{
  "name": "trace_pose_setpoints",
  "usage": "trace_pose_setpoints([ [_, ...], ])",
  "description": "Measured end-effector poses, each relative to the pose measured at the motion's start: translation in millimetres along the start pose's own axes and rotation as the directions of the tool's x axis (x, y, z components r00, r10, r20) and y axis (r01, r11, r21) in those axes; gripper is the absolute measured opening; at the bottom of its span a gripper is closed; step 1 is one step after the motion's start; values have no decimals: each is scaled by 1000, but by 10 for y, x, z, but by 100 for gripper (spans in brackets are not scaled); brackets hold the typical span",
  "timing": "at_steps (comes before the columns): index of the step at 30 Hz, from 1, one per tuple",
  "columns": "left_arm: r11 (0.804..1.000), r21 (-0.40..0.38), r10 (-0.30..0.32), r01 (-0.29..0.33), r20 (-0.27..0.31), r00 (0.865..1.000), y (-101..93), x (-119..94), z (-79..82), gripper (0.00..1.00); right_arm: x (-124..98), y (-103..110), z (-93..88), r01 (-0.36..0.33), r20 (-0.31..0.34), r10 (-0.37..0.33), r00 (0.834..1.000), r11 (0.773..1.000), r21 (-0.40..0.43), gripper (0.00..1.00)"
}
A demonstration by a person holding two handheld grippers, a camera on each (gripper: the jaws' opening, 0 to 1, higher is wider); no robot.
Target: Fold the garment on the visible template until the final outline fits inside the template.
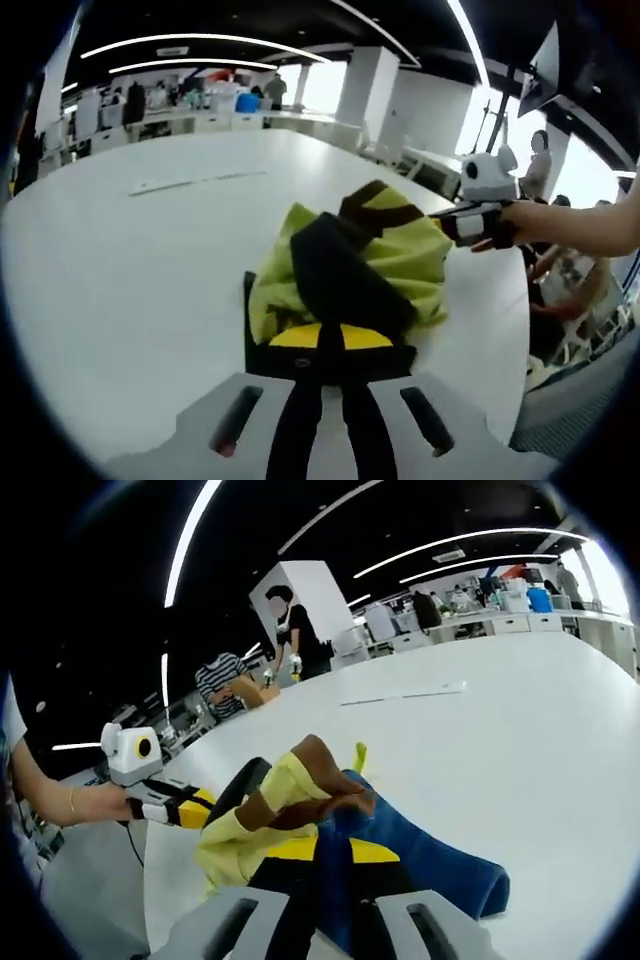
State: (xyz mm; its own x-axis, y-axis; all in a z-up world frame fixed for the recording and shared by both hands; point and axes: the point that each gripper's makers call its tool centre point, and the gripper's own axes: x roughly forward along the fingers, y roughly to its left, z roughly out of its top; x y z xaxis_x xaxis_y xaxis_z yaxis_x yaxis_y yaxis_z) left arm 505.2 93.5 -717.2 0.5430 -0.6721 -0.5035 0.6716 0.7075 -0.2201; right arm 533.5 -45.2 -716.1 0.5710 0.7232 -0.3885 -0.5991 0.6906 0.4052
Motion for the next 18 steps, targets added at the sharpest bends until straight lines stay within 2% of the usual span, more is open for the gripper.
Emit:
trace_pose_setpoints([
  [8,1000,6,8,-8,9,1000,-4,-56,28,0,-57,27,51,12,13,-11,1000,999,-48,0],
  [12,1000,15,19,-19,39,999,-15,-163,106,0,-135,24,134,24,42,-21,999,997,-77,0],
  [14,1000,-9,17,-17,46,999,-30,-215,140,0,-167,36,163,20,51,-16,999,997,-78,0],
  [18,1000,-2,25,-24,73,997,-70,-296,226,0,-194,35,164,22,43,-18,999,996,-92,0],
])
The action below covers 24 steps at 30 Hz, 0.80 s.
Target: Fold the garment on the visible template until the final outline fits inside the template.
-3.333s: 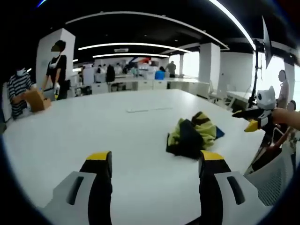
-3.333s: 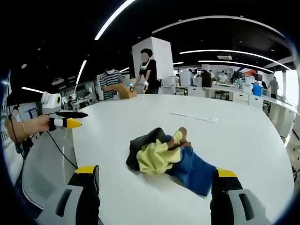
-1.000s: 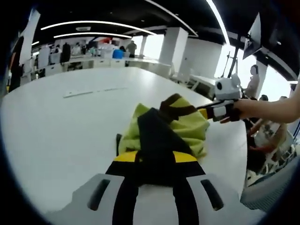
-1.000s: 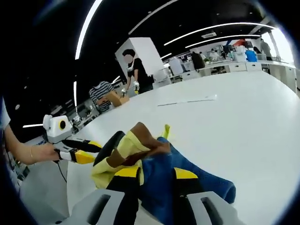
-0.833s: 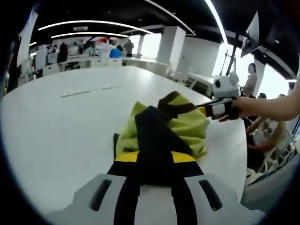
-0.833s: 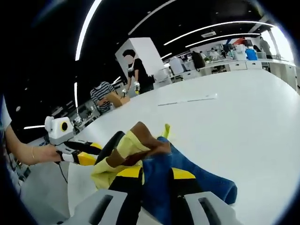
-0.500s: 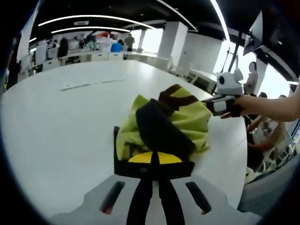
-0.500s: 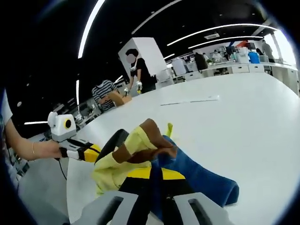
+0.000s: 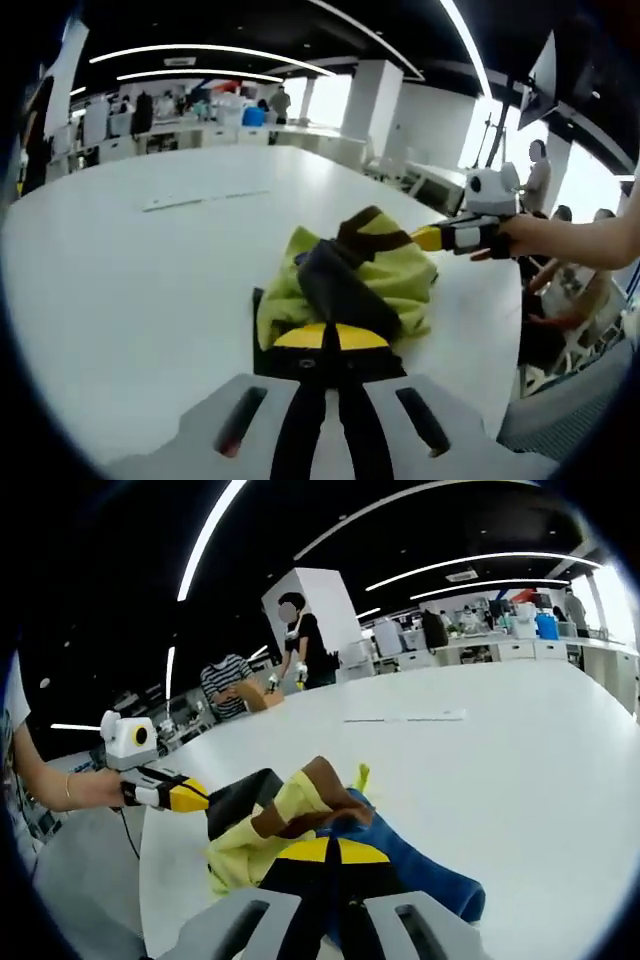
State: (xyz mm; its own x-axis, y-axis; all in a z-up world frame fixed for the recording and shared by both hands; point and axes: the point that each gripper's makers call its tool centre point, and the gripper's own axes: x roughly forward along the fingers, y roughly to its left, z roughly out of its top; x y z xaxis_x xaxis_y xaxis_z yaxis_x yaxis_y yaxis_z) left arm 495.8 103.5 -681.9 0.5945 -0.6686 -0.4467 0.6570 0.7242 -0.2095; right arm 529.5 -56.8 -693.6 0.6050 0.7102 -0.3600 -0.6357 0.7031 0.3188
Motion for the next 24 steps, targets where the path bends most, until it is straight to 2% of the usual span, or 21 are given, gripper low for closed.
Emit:
trace_pose_setpoints([
  [7,1000,0,15,-16,39,999,14,-119,149,0,-72,18,120,8,22,-8,1000,1000,-4,0],
  [12,998,19,53,-55,90,994,103,-260,336,0,-113,0,223,23,24,-22,999,999,-33,0],
  [17,995,11,93,-95,136,986,241,-375,512,0,-134,-61,335,53,31,-52,998,997,-52,0],
  [24,988,-19,151,-150,203,967,466,-479,746,0,-129,-111,534,61,43,-58,997,996,-69,0],
])
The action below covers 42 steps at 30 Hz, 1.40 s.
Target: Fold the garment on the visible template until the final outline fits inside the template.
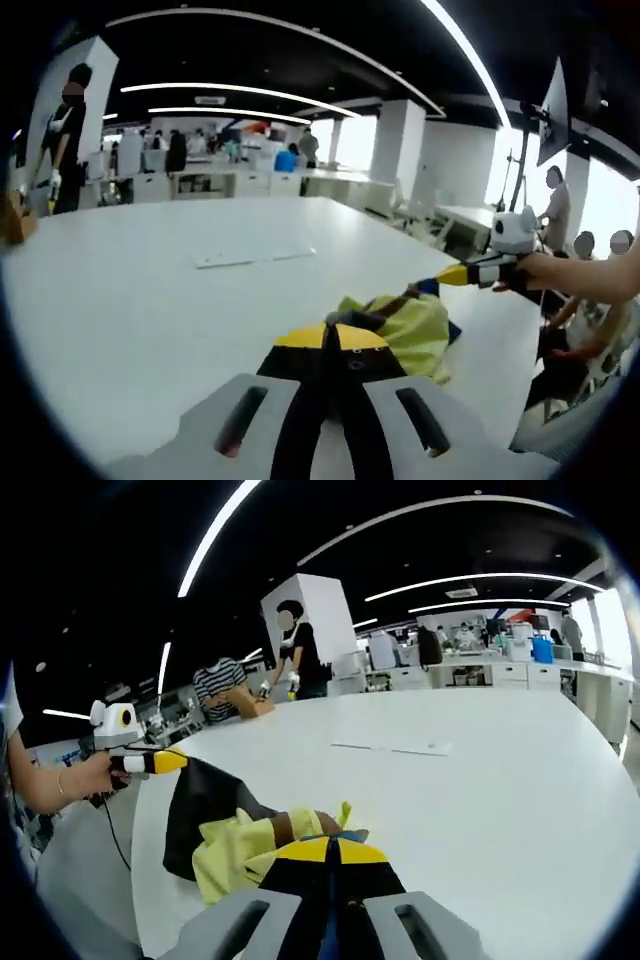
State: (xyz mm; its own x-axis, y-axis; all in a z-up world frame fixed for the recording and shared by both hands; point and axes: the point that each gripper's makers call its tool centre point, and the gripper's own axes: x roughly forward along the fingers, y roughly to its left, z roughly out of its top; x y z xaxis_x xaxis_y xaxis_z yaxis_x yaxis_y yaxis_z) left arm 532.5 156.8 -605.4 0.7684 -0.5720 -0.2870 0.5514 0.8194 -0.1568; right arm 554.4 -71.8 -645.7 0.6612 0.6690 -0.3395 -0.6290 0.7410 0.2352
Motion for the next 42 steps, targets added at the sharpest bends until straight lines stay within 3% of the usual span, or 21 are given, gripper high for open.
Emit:
trace_pose_setpoints([
  [15,998,11,60,-61,85,995,308,35,317,0,188,-132,456,22,64,-21,998,1000,-20,0],
  [25,994,17,109,-112,119,987,635,204,495,0,401,-426,646,85,82,-85,993,996,6,0],
  [38,985,4,172,-173,87,981,1062,559,399,0,751,-810,606,148,51,-150,987,988,43,0],
  [42,979,-48,203,-199,78,976,1218,687,330,0,851,-921,635,183,67,-187,980,981,65,0],
])
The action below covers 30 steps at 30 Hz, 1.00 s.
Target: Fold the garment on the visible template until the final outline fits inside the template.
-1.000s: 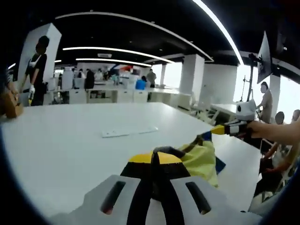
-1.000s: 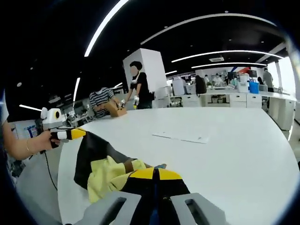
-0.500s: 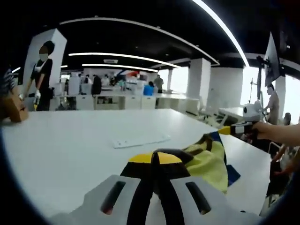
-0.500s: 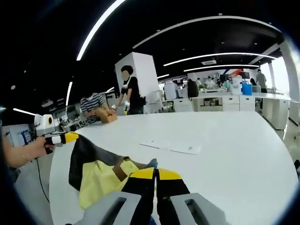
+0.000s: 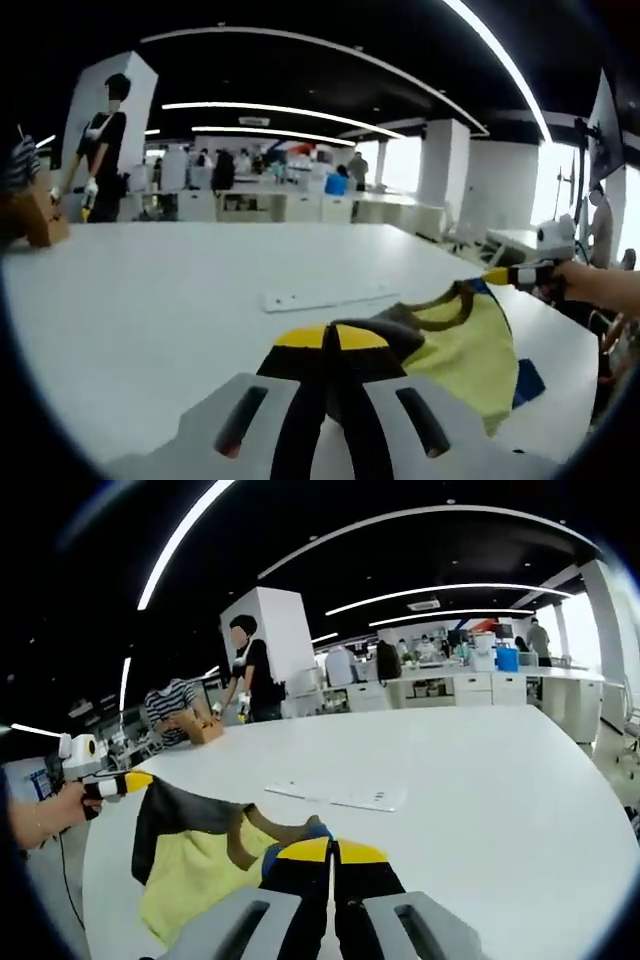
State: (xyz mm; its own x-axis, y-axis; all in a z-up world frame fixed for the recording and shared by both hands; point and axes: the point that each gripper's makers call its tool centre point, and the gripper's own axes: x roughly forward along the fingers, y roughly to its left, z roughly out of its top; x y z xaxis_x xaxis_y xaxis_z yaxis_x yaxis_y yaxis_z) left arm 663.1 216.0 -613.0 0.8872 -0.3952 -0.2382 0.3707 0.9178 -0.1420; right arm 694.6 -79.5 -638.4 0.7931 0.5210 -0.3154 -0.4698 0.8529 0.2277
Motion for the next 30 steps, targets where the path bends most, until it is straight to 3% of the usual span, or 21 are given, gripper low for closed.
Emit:
trace_pose_setpoints([
  [12,997,-11,76,-77,-37,996,270,413,-231,0,469,-249,-84,87,17,-89,996,992,91,0],
  [22,991,-44,123,-127,-96,988,472,622,-534,0,746,-490,-422,155,-59,-148,987,978,141,0],
  [30,990,-33,129,-135,-153,980,561,699,-777,0,813,-526,-571,169,-93,-156,983,973,154,0],
])
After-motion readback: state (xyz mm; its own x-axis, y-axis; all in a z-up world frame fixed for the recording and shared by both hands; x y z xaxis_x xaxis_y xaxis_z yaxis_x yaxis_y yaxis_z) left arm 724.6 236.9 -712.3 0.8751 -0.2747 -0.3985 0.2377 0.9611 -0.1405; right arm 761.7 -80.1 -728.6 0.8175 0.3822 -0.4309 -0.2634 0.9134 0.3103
